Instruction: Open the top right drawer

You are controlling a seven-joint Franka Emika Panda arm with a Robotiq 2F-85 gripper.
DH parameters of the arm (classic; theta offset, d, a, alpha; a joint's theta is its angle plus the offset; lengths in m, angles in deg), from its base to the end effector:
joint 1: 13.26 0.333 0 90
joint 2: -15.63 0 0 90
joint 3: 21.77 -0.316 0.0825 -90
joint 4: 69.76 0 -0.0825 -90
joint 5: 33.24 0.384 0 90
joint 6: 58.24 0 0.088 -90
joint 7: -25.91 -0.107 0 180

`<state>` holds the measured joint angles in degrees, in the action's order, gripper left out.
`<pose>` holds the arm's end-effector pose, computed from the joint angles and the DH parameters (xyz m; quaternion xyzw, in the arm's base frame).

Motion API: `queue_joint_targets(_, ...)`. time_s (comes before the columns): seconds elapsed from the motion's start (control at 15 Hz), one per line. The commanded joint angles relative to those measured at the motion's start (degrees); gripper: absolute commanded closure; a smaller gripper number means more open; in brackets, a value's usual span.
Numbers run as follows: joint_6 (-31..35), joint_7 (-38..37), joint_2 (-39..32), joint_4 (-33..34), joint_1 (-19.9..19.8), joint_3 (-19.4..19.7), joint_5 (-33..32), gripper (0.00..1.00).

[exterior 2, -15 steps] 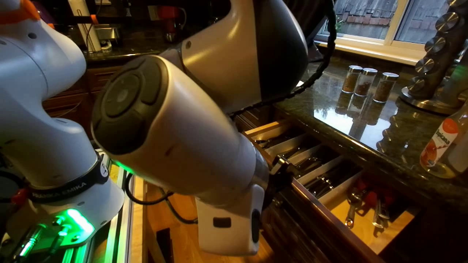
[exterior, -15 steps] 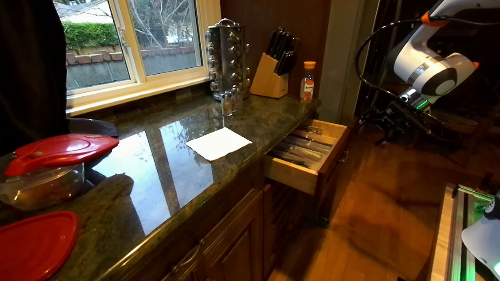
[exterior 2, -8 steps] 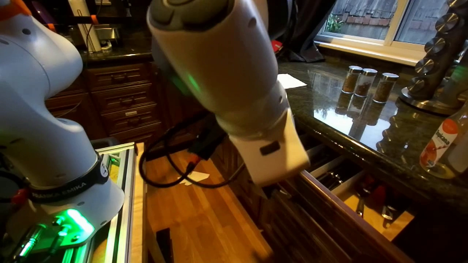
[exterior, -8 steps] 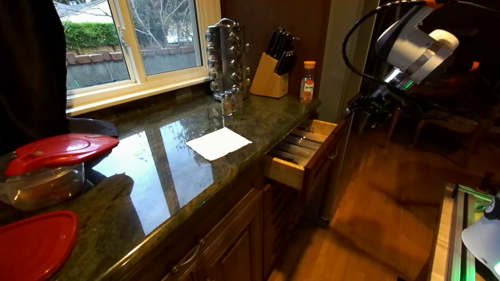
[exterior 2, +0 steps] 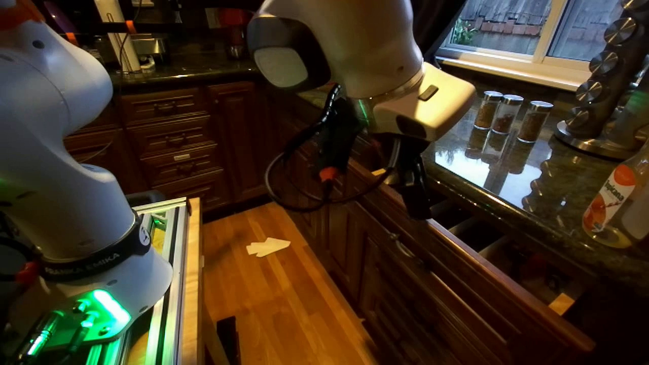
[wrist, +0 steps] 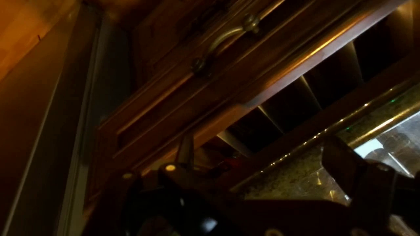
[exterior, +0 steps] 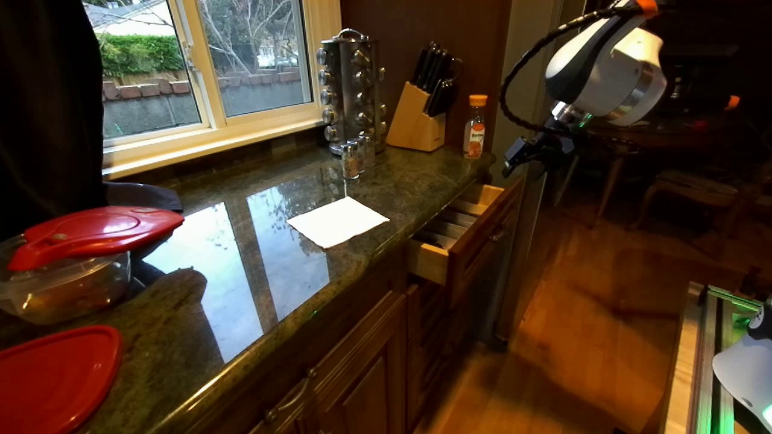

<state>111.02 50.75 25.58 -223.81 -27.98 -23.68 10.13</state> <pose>0.4082 -0.1399 0.3260 -0.9378 0.2420 -0.2388 0.0703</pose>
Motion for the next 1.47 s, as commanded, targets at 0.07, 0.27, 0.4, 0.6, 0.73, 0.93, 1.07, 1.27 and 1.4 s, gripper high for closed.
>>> queue_joint_targets(0.07, 2.84, 3.17, -7.17, 4.67, -1.32, -0.27, -9.07, 0.0)
queue_joint_targets(0.27, 3.29, 4.47, -10.86, 7.29, -1.39, 0.22, -11.79, 0.0)
queue_joint_targets(0.4, 2.66, 6.1, -12.74, 9.03, -1.38, 0.48, -12.04, 0.0)
queue_joint_targets(0.6, 2.55, 8.25, -14.76, 10.78, -1.36, 0.46, -10.98, 0.0)
queue_joint_targets(0.73, 1.12, 4.66, -14.81, 10.47, -1.24, 1.13, -12.37, 0.0)
queue_joint_targets(0.93, -1.26, -0.24, -14.1, 9.58, -0.83, 2.02, -13.36, 0.0)
queue_joint_targets(1.07, -4.06, -8.1, -14.12, 9.05, -0.44, 3.4, -16.51, 0.0)
queue_joint_targets(1.27, -10.8, -15.7, -14.73, 10.66, -0.54, 3.35, -15.85, 0.0)
queue_joint_targets(1.4, -13.62, -19.22, -15.63, 11.86, -0.76, 2.84, -13.2, 0.0)
